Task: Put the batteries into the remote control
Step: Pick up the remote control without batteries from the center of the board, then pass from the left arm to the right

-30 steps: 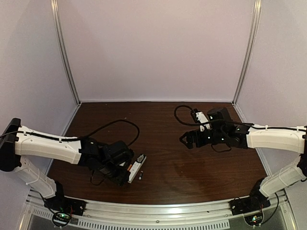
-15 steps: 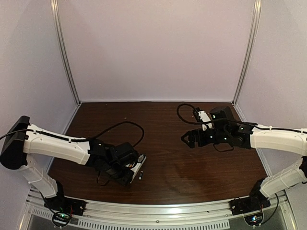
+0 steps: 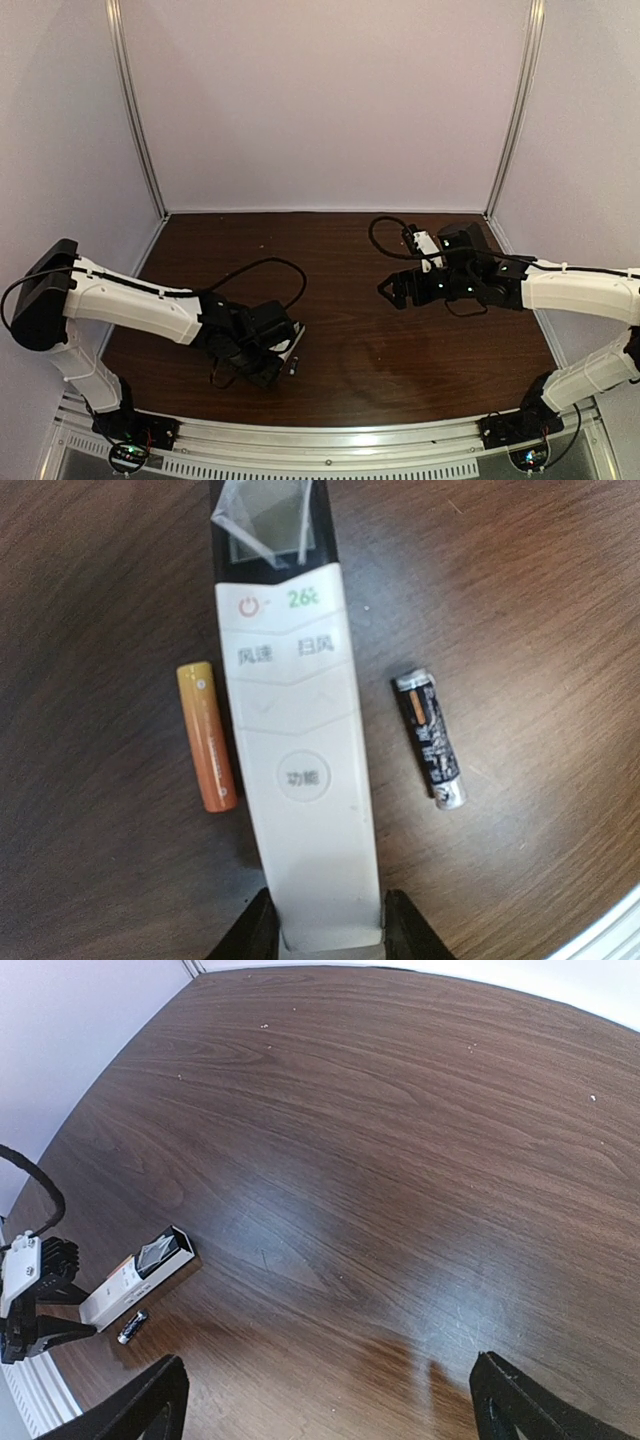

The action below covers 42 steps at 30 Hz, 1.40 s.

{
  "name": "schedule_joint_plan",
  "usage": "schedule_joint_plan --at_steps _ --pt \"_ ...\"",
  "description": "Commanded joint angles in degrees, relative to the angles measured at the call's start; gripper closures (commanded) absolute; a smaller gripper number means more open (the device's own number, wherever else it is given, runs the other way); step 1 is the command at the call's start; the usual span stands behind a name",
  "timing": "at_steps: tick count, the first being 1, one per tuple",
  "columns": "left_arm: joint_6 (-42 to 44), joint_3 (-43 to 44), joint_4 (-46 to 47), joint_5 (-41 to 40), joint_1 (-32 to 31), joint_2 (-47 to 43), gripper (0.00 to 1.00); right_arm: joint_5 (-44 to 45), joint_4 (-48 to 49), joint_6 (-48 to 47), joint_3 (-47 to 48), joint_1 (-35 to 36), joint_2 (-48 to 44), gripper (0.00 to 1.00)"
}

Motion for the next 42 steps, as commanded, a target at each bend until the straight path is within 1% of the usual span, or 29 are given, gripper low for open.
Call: schedule_joint_plan --at_steps 1,10,14,23,28,31,36,39,41,42 --pt "-0.1 2.2 1.6 -1.1 -0.3 1.6 0.62 0.0 -1.1 0.4 0.3 -0.5 -1.1 0.00" --pt "-1.6 2.6 1.1 -2.0 -0.4 2.7 0.69 0.2 -1.1 0.4 0.0 -0.8 -1.1 0.00" --pt "-2.7 3.1 0.0 -3.0 -0.4 2.3 0.75 0.1 -0.9 0.4 0.1 -0.8 -0.9 0.00" --pt "-2.9 5.9 -1.3 -6.0 -0.4 -4.6 0.85 -0.8 -0.6 0.6 0.6 -1.1 -0.6 0.00" --pt "-0.5 8.7 -0.8 -5.7 -0.3 -10.2 0.86 -1.6 -0.8 0.5 1.5 -1.4 -1.0 0.00" --pt "4.9 10.4 1.8 -1.1 -0.2 -13.2 0.86 -3.8 -0.6 -0.6 2.0 -1.7 -1.9 0.00" --pt "14.6 13.0 3.3 9.9 1.2 -16.6 0.86 -10.8 1.1 -3.9 2.3 -1.7 -6.5 0.00" --pt "16.8 11.4 6.5 18.5 3.9 -20.1 0.86 -15.1 1.2 -4.3 2.7 -1.7 -8.3 0.00" --pt "17.5 9.1 10.7 26.6 6.2 -22.4 0.86 -20.2 2.5 -3.9 2.5 -1.6 -9.3 0.00" --pt "17.9 8.1 12.5 29.3 7.1 -23.2 0.86 -23.3 3.5 -3.2 2.3 -1.6 -9.6 0.00"
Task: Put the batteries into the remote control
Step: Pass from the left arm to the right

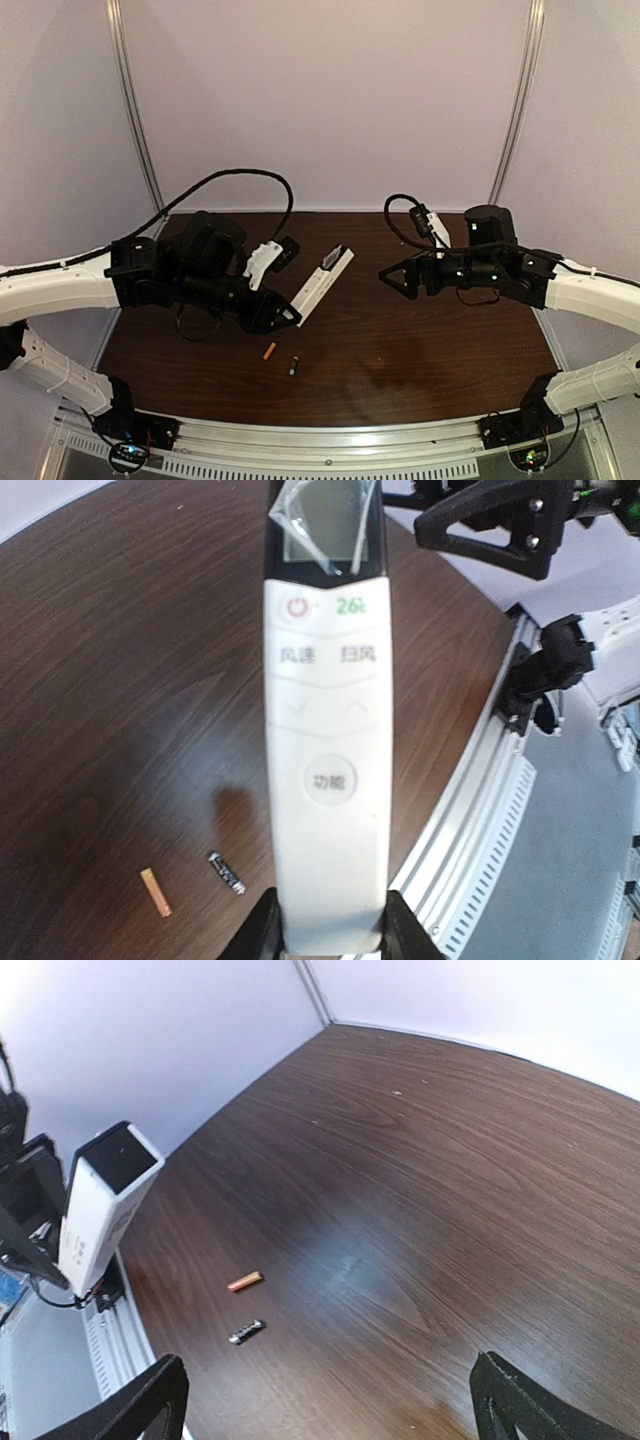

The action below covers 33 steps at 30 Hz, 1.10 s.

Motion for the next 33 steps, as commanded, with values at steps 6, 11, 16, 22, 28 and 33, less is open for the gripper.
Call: schedule_joint_plan --at_steps 6,11,16,22,28,33 --pt "9.6 -2.6 10.9 22.4 4.5 -3.4 0.89 -25.7 6.4 4.2 2.2 0.1 -2.3 0.00" --pt "10.9 -3.0 14.4 29.4 4.5 -1.7 0.90 -29.7 7.6 8.5 4.1 1.3 -1.7 0.00" --pt "10.9 -2.5 16.0 32.5 4.4 0.9 0.91 -31.6 11.6 12.5 5.1 2.7 -0.8 0.04" --pt "10.9 -2.1 17.4 33.7 4.5 2.6 0.92 -31.3 11.8 13.9 5.3 4.7 0.0 0.13" --pt "10.9 -1.9 18.1 34.3 4.5 4.1 0.92 -31.8 12.3 14.9 4.3 5.8 0.8 0.31" --pt "11.0 -1.9 19.0 34.9 4.4 5.4 0.92 -32.7 13.6 16.6 3.4 6.1 0.7 0.50"
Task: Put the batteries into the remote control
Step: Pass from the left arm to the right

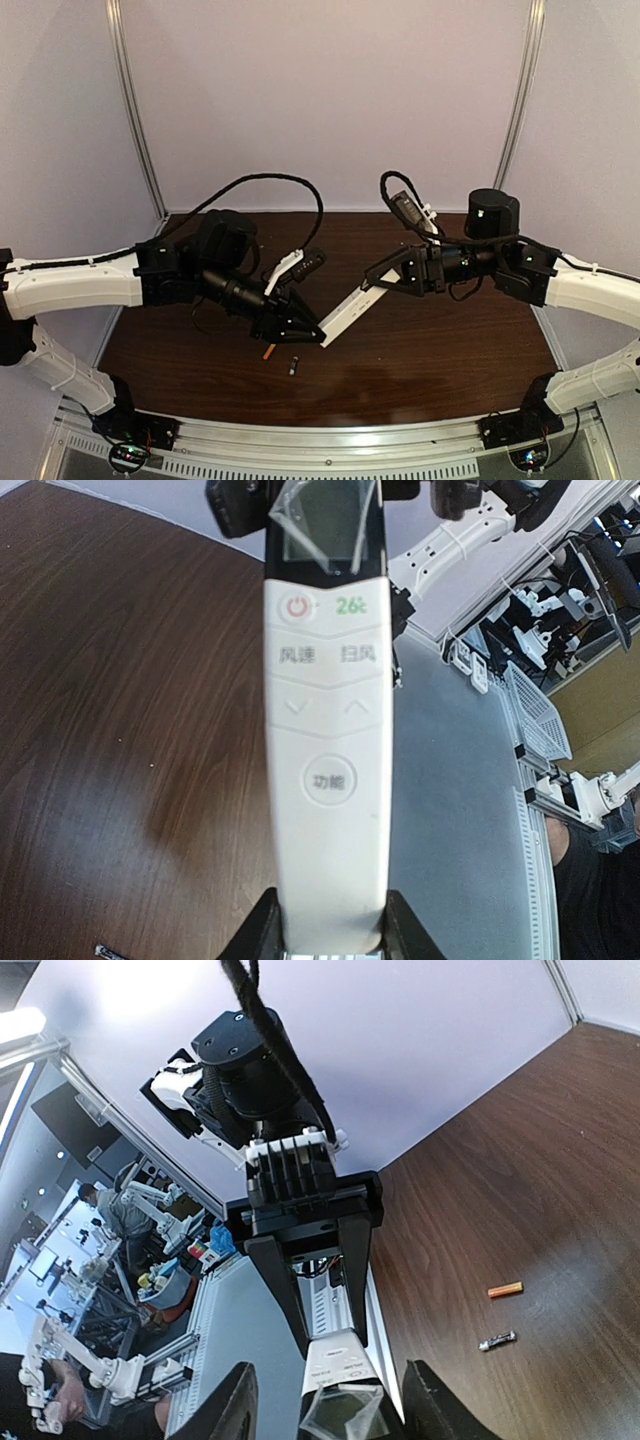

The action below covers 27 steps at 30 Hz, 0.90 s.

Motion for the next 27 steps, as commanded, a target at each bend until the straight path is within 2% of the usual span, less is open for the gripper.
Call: schedule_joint_plan --at_steps 1,4,8,13,15,16,18,20,24,27 --pt "1.1 0.5 4.4 1.5 0.0 1.1 0.92 -1.4 2.4 1.9 -1.1 0.6 0.0 0.54" --pt "1.0 0.5 4.5 1.0 0.0 1.2 0.92 -1.3 2.9 2.6 -1.5 0.6 -0.3 0.61" --pt "1.2 0.9 4.8 1.1 0.3 1.2 0.92 -1.4 3.4 3.6 -2.0 0.6 -0.1 0.63" --pt "1.2 1.6 4.8 0.2 0.6 1.7 0.91 -1.2 4.3 4.9 -2.6 0.6 0.3 0.79" --pt "1.2 1.7 4.8 -1.4 0.6 1.5 0.81 -0.9 5.1 5.6 -2.8 0.6 0.3 0.90" --pt "1.2 1.8 4.7 -2.4 0.6 1.3 0.72 -0.7 5.3 6.2 -2.8 0.5 0.4 0.96" --pt "1.3 2.1 4.0 -4.7 0.7 0.7 0.43 0.3 5.4 7.1 -2.7 0.5 0.6 0.98" --pt "1.6 2.6 3.0 -8.1 0.7 -0.3 0.24 1.8 4.7 7.6 -2.3 0.5 0.9 0.99" --pt "3.1 2.9 1.6 -16.6 0.7 -3.2 0.05 8.4 0.5 7.8 -0.8 -0.2 1.8 1.00" --pt "5.1 2.9 0.6 -23.1 -0.3 -4.2 0.03 13.1 -2.2 9.5 0.0 -1.0 2.7 0.99"
